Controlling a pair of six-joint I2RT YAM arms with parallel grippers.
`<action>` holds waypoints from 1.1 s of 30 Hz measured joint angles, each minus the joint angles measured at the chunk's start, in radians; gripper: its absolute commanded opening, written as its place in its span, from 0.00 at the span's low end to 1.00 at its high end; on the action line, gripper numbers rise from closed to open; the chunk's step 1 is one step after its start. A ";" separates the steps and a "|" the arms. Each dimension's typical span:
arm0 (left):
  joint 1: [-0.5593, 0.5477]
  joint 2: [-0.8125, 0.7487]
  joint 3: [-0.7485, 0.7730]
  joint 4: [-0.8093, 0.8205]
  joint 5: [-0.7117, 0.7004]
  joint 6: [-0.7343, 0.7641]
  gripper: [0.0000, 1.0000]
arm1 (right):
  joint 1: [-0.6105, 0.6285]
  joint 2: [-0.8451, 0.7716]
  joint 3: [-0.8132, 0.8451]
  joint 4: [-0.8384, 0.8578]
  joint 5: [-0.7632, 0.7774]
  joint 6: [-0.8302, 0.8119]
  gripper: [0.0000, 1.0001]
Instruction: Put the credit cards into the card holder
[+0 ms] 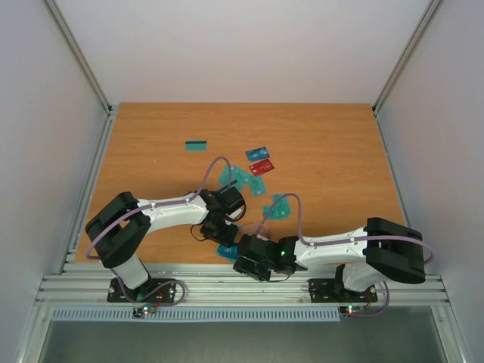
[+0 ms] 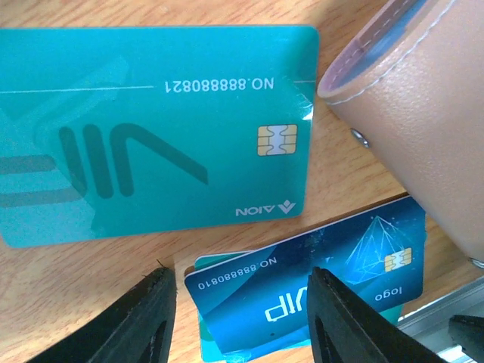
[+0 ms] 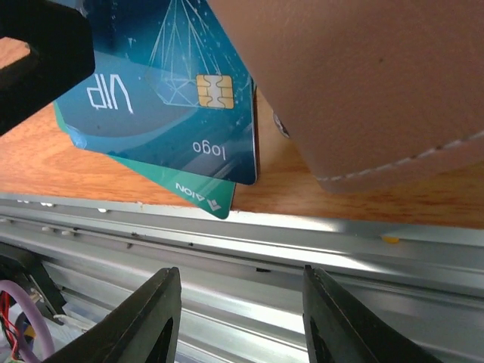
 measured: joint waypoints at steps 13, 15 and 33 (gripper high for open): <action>0.003 0.023 0.019 -0.023 0.012 0.038 0.45 | -0.001 0.021 -0.063 0.119 0.027 0.051 0.43; 0.003 0.023 0.020 -0.024 0.012 0.042 0.45 | -0.003 0.028 -0.063 0.134 0.027 0.051 0.42; -0.006 0.019 0.010 -0.026 0.062 0.022 0.45 | -0.042 0.091 -0.066 0.248 -0.010 0.048 0.37</action>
